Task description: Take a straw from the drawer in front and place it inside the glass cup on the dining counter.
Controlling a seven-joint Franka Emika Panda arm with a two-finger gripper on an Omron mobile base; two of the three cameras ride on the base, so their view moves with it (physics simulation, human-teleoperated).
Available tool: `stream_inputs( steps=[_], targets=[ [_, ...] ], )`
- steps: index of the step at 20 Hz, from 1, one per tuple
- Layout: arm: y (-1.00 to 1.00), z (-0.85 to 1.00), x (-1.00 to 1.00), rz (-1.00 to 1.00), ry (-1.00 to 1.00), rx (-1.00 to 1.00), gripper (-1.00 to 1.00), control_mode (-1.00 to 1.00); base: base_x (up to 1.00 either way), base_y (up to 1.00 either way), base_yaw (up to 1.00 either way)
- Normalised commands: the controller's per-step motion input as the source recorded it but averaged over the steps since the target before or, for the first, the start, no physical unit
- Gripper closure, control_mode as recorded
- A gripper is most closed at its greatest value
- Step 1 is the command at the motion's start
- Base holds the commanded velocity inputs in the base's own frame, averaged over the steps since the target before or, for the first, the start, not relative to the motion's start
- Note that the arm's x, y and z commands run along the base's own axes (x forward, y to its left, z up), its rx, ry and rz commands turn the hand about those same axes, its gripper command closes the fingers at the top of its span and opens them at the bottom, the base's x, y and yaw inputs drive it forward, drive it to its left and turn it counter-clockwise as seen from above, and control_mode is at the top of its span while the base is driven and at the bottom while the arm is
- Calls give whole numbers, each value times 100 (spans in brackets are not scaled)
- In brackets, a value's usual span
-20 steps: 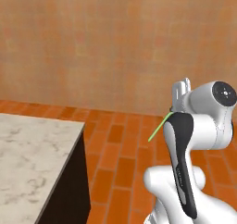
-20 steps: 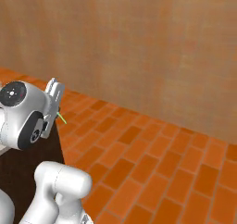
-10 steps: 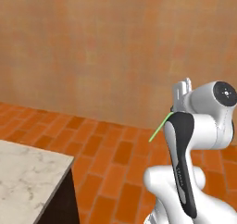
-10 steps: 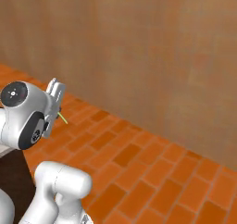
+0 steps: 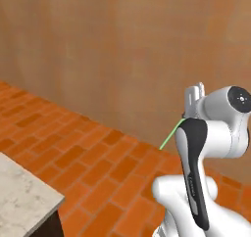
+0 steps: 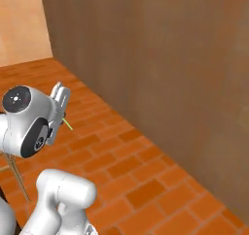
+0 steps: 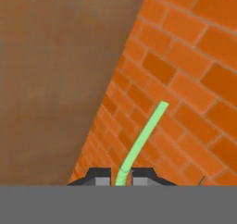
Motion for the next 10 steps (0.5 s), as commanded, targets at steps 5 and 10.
stream_inputs(
  steps=[5,10],
  targets=[
    [0,0,0,0,0,0,100,100,100,-23,59],
    [0,0,0,0,0,0,100,100,100,-15,64]
  ],
)
